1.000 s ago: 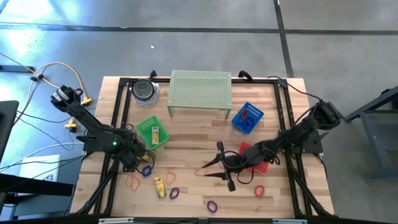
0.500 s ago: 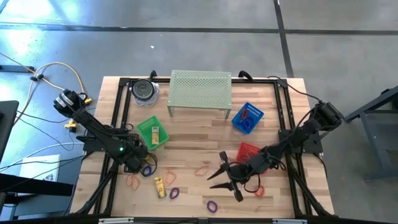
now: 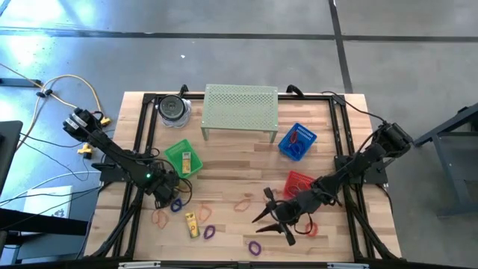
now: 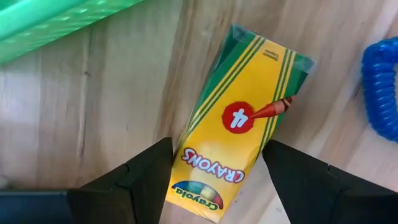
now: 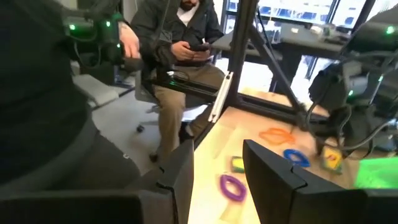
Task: Pick & Place Office Desk Supplies
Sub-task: Put the box of crayon into the green basket
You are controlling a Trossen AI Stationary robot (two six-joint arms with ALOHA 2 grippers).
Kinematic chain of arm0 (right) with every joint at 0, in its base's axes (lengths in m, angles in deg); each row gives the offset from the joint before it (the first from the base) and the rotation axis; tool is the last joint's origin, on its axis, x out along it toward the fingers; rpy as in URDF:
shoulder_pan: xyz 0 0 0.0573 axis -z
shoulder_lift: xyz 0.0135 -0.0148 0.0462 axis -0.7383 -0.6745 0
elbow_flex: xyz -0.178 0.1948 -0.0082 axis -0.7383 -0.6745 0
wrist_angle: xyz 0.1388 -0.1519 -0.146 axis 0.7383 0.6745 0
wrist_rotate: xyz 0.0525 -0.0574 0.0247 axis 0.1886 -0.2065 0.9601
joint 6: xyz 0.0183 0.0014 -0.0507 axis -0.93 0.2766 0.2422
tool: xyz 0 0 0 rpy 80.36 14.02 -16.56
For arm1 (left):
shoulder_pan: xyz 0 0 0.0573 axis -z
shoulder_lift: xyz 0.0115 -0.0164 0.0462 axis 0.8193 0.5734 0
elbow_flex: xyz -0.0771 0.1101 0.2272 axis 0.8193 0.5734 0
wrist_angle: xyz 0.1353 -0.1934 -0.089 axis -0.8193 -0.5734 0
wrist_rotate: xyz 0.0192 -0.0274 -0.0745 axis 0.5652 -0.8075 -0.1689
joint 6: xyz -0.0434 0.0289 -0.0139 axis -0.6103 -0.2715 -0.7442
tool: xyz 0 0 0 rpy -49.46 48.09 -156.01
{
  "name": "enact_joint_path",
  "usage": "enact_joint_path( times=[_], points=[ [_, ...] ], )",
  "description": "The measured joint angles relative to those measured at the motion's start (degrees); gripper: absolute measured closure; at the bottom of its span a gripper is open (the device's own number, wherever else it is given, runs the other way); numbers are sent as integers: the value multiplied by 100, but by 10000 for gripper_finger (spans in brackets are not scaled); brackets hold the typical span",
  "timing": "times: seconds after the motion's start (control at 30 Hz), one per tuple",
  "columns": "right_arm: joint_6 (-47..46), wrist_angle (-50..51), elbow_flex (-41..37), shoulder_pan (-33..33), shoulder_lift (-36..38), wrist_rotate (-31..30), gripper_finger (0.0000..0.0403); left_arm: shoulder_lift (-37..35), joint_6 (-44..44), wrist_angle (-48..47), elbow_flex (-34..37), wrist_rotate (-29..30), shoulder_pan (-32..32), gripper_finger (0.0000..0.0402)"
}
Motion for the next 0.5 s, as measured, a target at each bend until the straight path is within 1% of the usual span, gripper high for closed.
enact_joint_path(
  times=[0.1, 0.17, 0.3, 0.4, 0.5],
  points=[
    [-357, -43, 0, -57, 1, -8, 276, 2, -50, 67, 0, 13, 30, 152],
    [-543, -39, 0, -127, 2, -4, 276, 2, -68, 153, 0, 1, 30, 162],
    [-651, -39, 0, -313, 2, -27, 276, 7, -89, 295, 0, -11, 30, 204],
    [-647, -68, 0, -450, 2, -128, 276, 4, -279, 298, -2, -1, 30, 237],
    [-642, -161, 0, -561, 2, -286, 276, 4, -507, 299, -7, 99, 30, 253]
  ],
)
